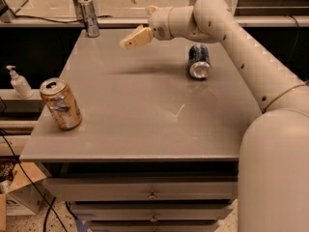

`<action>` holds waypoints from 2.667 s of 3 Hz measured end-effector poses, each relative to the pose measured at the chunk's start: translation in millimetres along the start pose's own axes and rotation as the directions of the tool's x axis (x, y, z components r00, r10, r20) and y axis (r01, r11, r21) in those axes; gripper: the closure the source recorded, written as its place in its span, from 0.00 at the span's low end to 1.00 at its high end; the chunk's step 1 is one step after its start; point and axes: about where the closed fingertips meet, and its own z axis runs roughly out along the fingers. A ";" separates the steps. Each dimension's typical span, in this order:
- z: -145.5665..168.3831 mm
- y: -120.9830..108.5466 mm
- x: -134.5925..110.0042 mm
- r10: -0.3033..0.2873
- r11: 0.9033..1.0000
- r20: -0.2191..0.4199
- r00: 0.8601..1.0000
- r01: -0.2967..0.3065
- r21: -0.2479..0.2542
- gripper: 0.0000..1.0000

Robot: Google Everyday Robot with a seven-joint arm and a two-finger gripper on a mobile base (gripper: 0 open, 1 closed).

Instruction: Move redbull can near orange can

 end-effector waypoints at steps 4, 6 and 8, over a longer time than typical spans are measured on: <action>117.0 -40.6 -17.9 -0.004 0.996 0.108 0.994 -0.006 0.090 0.00; 130.6 -40.3 -35.1 -0.100 0.989 -0.005 0.995 0.100 0.112 0.00; 157.0 -36.0 -40.5 -0.113 0.990 -0.040 0.993 0.116 0.085 0.00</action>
Offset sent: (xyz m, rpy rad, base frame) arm 0.1026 0.0722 -0.0003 0.1925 -0.0775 -0.1158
